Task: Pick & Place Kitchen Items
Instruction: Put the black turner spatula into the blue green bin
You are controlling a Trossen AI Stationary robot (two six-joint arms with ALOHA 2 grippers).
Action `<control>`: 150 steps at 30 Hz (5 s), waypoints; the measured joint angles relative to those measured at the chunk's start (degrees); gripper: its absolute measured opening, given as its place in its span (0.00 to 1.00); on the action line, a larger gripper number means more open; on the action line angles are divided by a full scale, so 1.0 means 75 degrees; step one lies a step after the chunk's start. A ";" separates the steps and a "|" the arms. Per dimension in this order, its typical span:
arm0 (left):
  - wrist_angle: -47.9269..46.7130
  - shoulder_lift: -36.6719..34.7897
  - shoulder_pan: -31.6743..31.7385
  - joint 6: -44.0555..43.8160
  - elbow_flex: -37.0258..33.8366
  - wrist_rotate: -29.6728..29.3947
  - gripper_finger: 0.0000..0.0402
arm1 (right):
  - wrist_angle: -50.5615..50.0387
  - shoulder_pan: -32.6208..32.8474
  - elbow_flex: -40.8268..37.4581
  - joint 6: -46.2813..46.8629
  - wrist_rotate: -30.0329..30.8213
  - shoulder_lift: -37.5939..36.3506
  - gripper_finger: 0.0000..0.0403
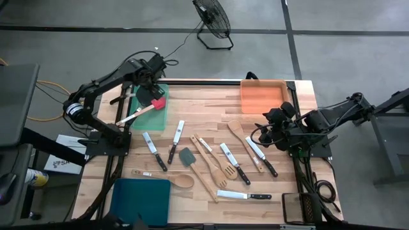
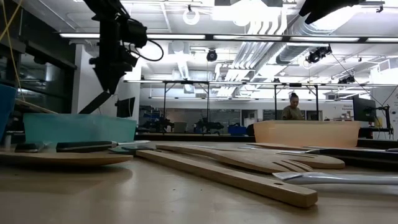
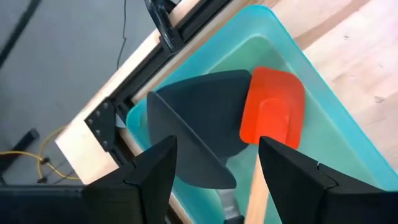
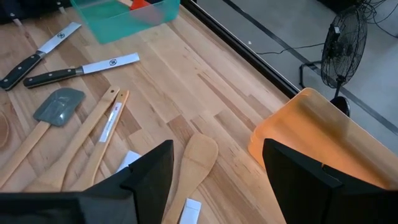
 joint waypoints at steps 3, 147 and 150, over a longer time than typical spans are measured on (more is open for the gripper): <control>-0.0104 0.0000 -0.0240 0.0306 0.0000 -0.0196 0.55 | 0.0000 -0.0003 0.0000 0.0000 -0.0001 -0.0002 0.59; 0.0629 -0.0003 -0.3383 -0.2891 -0.2036 -0.4470 0.00 | -0.0026 -0.0003 -0.0002 0.0058 -0.0201 -0.0002 0.59; 0.0623 -0.0003 -0.3514 -0.2930 -0.1968 -0.4583 0.00 | -0.0026 -0.0003 -0.0001 0.0058 -0.0239 -0.0003 0.59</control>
